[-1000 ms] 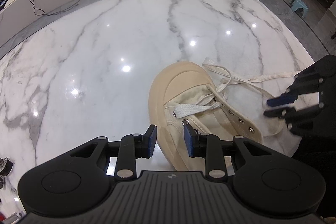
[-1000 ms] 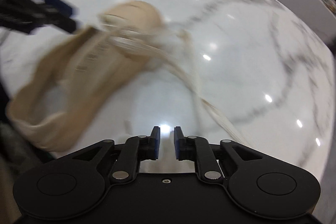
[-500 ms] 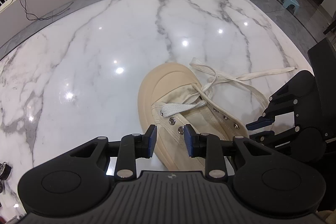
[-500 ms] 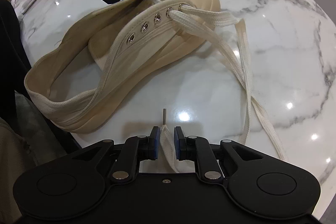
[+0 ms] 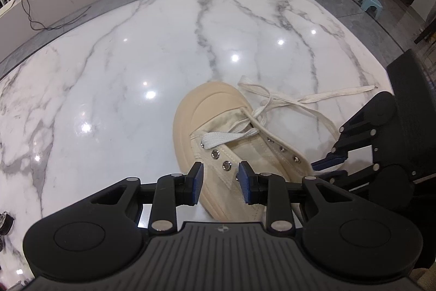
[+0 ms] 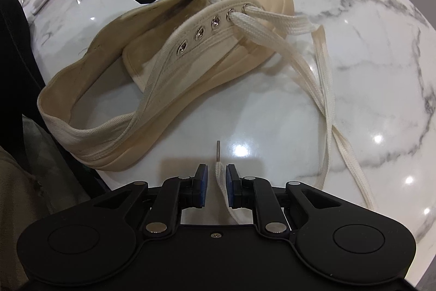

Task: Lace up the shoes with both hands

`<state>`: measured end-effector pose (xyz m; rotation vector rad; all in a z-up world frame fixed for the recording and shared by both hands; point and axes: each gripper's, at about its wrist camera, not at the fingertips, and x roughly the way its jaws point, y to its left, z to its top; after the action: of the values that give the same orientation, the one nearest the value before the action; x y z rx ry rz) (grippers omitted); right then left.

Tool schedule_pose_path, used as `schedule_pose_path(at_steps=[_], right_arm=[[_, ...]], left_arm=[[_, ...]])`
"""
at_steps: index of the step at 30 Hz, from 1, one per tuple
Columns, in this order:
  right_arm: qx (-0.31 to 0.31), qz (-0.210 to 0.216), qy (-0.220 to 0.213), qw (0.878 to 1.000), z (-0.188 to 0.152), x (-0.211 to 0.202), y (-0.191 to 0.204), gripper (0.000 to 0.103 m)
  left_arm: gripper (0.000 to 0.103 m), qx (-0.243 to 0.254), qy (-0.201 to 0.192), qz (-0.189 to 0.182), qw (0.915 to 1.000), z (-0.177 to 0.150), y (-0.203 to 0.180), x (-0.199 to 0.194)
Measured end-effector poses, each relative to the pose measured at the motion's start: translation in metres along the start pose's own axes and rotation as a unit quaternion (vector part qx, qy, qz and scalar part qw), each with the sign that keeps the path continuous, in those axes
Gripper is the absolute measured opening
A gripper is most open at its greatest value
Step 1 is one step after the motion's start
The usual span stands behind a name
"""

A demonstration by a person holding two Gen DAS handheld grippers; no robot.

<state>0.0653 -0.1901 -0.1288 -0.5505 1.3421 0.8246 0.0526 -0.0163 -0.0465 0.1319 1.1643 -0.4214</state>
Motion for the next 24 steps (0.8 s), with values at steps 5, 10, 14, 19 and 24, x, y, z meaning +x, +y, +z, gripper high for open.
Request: schedule_pose_path(at_steps=[5,10,14,19,24], right_arm=[[0.013,-0.001,-0.004,1.000,-0.002,0.002,-0.005,0.007],[0.017,-0.014,-0.011,1.000,-0.001,-0.002,-0.008,0.002],[0.013,-0.024,-0.041,0.999,0.007,-0.023,-0.012,0.002],[-0.007,-0.046,-0.080,0.996,0.023,-0.054,-0.014,0.002],[-0.040,-0.053,-0.115,0.991,0.048,-0.074,-0.007,0.002]], left_arm=[[0.027,0.000,0.000,0.001,1.0000,-0.001,0.000,-0.001],[0.027,-0.002,-0.007,-0.001,1.0000,-0.003,0.002,-0.004],[0.027,-0.003,-0.018,-0.010,0.9998,-0.004,0.004,-0.008],[0.027,0.008,-0.021,-0.022,0.9995,-0.004,-0.003,-0.011],[0.027,0.014,-0.015,-0.025,0.9995,-0.005,-0.007,-0.008]])
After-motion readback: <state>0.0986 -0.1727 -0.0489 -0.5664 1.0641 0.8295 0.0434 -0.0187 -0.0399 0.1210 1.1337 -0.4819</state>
